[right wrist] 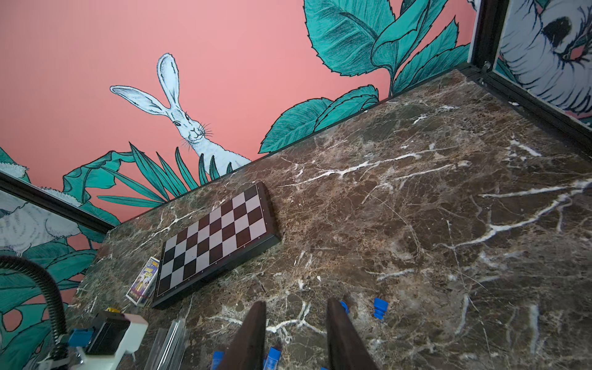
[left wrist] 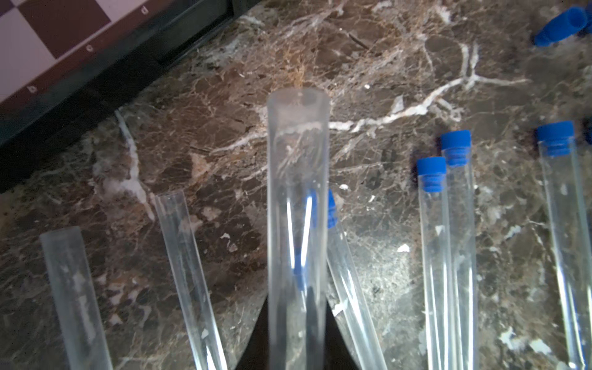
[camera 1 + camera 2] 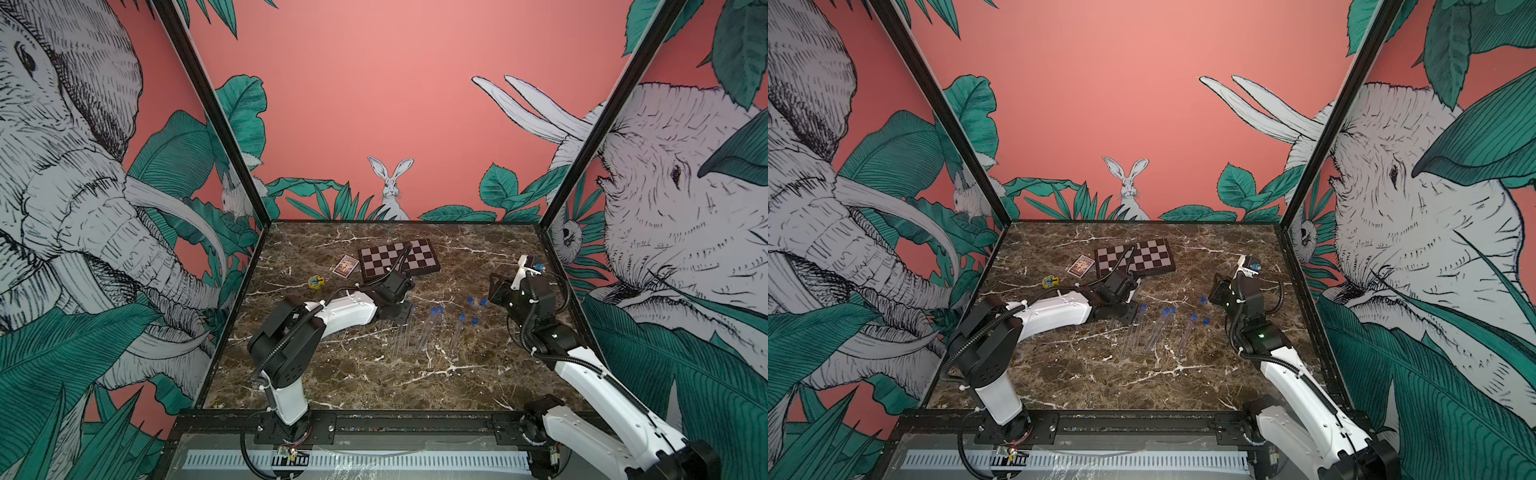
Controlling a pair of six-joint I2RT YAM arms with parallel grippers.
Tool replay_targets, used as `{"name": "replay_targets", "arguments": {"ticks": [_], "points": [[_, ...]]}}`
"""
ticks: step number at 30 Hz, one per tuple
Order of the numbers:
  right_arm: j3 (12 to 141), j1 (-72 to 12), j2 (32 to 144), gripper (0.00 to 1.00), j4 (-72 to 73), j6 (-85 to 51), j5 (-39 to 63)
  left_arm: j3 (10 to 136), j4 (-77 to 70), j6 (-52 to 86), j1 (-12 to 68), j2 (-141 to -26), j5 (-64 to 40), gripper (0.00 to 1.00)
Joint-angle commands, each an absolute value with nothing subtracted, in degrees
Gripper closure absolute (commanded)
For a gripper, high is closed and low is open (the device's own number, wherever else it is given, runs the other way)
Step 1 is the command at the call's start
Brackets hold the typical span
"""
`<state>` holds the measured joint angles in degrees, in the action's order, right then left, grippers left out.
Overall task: Remove stoppers from test tubes
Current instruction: Place the stopper at the center of the board, then place the test tube at the center of the board.
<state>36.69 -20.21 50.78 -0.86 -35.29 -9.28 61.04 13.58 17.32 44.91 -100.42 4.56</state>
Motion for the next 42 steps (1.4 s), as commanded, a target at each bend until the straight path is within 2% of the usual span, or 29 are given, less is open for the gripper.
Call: {"name": "replay_targets", "arguments": {"ticks": [1,9,23,34,42], "points": [[36.0,-20.0,48.7,0.68,-2.5,-35.1,-9.5,61.1,14.4,19.4,44.7,-100.3,9.2,1.00],[36.3,-20.0,46.7,0.68,-4.1,-35.0,-9.1,61.2,14.6,19.7,44.6,-103.3,10.5,1.00],[36.8,-20.1,45.7,0.68,-5.1,-35.0,-9.2,60.6,14.9,20.6,44.5,-105.7,10.9,0.72],[37.9,-20.0,45.8,0.68,-5.5,-34.5,-9.0,60.4,15.1,20.8,44.5,-105.4,12.0,0.71],[37.9,-20.1,47.2,0.68,-4.9,-35.5,-6.9,63.4,14.3,17.0,44.6,-98.9,9.8,0.60]]}}
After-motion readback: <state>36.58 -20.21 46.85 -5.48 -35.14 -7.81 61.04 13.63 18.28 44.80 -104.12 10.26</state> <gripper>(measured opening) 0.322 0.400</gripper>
